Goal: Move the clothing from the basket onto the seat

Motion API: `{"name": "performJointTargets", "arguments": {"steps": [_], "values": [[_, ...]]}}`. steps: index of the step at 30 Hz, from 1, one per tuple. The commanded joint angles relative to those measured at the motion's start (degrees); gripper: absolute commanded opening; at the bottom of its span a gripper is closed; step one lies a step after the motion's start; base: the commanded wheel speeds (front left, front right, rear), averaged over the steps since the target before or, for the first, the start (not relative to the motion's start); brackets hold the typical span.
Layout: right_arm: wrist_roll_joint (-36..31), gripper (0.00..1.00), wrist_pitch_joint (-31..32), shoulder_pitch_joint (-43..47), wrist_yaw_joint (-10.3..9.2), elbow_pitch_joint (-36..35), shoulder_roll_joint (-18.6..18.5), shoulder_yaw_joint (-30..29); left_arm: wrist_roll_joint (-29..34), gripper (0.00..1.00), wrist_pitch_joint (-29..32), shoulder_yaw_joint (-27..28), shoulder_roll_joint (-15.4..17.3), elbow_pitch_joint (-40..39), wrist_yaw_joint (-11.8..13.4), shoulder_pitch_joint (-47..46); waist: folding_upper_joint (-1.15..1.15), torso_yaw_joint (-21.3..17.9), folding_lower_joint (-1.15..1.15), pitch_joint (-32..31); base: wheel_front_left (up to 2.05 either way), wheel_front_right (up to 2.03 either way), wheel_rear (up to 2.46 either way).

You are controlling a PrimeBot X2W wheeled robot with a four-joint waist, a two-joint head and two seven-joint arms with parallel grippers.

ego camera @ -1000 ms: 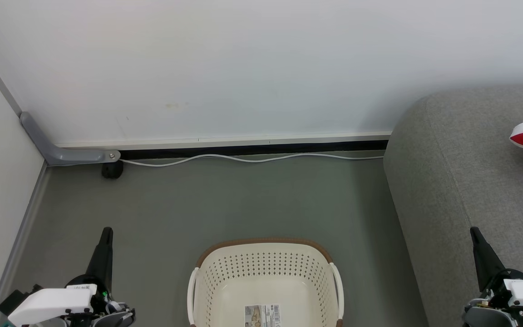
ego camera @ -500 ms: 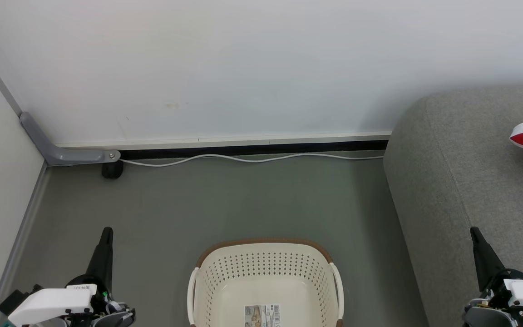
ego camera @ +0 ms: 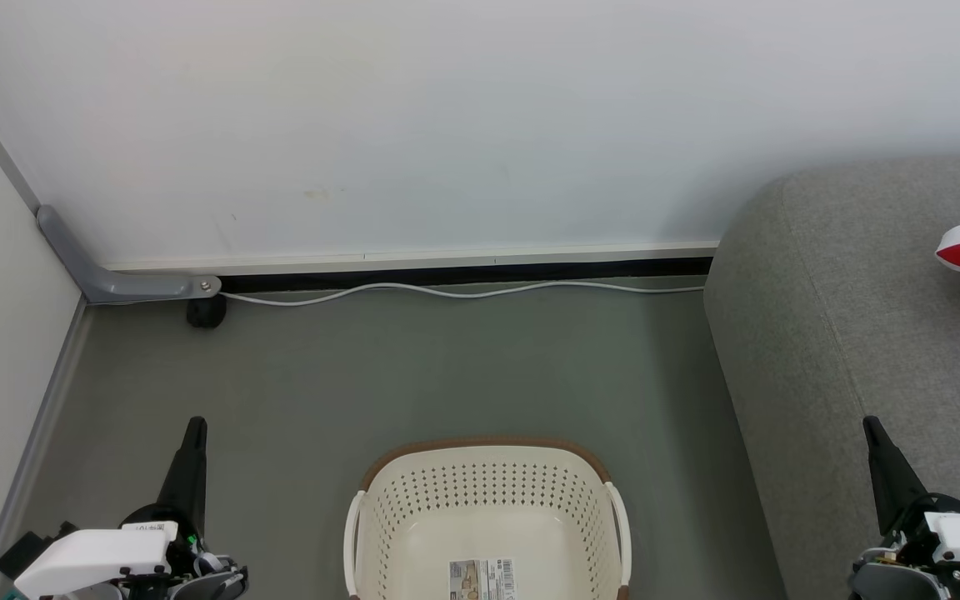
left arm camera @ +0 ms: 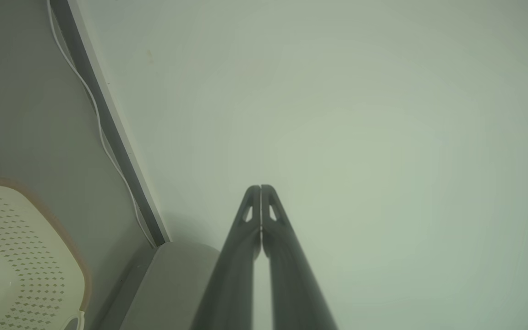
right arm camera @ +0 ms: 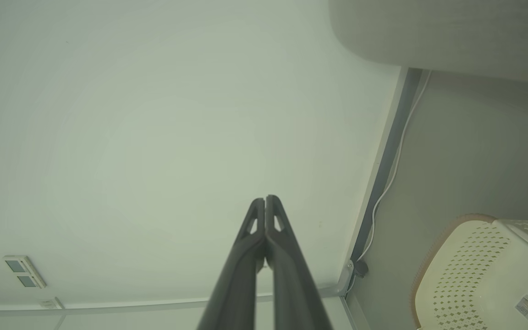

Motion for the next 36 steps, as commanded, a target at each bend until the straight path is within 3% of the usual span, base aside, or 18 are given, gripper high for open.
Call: {"name": "performJointTargets", "arguments": {"steps": [1,36], "values": [[0.3,0.0,0.5,-2.6,0.24,-1.8,-0.6,0.9,0.1,0.0,0.3,2.0,0.7,-1.3,-0.4,-3.2,0.0,0.0,0.0,0.0,0.0,0.0,0.0],[0.3,0.0,0.5,-2.6,0.24,-1.8,-0.5,0.9,0.4,0.0,0.6,2.3,0.5,-1.3,-0.4,-3.2,0.0,0.0,0.0,0.0,0.0,0.0,0.0]]}}
